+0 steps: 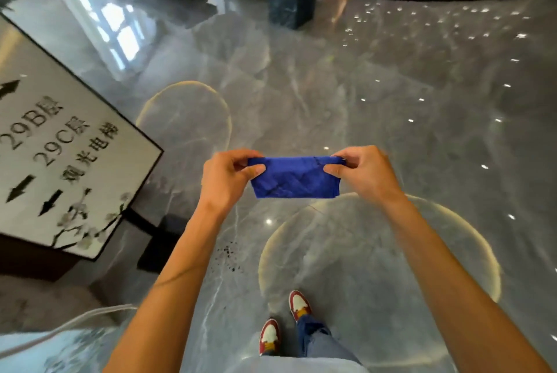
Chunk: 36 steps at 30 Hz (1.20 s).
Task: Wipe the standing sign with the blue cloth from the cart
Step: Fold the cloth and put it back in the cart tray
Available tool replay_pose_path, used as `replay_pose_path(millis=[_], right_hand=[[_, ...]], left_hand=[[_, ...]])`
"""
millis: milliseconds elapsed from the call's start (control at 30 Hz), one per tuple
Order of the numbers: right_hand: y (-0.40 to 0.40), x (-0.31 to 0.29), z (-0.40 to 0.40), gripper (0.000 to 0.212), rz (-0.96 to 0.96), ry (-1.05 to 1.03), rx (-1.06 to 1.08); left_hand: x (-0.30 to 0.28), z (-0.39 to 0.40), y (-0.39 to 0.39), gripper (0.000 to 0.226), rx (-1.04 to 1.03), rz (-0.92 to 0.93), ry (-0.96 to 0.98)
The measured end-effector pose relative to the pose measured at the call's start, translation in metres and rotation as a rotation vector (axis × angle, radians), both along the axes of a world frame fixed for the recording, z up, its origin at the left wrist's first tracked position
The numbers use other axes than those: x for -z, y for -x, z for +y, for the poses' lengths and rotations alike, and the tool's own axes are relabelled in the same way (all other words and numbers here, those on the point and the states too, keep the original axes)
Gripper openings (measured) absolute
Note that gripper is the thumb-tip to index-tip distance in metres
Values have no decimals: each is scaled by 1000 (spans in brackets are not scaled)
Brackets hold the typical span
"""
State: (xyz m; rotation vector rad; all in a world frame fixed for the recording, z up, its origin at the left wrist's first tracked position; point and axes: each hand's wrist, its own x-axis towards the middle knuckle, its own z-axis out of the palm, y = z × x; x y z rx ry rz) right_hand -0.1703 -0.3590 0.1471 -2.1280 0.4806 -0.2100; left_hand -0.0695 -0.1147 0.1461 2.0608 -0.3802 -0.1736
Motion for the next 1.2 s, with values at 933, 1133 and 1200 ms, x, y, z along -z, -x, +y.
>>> replay_pose_path(millis=[933, 1133, 1200], right_hand=[[393, -26, -92, 51, -148, 39, 762], [493, -25, -121, 44, -148, 60, 926], [523, -24, -128, 28, -148, 48, 1014]], left_hand=[[-28, -246, 252, 19, 784, -19, 73], [-26, -310, 342, 22, 929, -32, 67], [-30, -330, 369, 21, 996, -41, 62]])
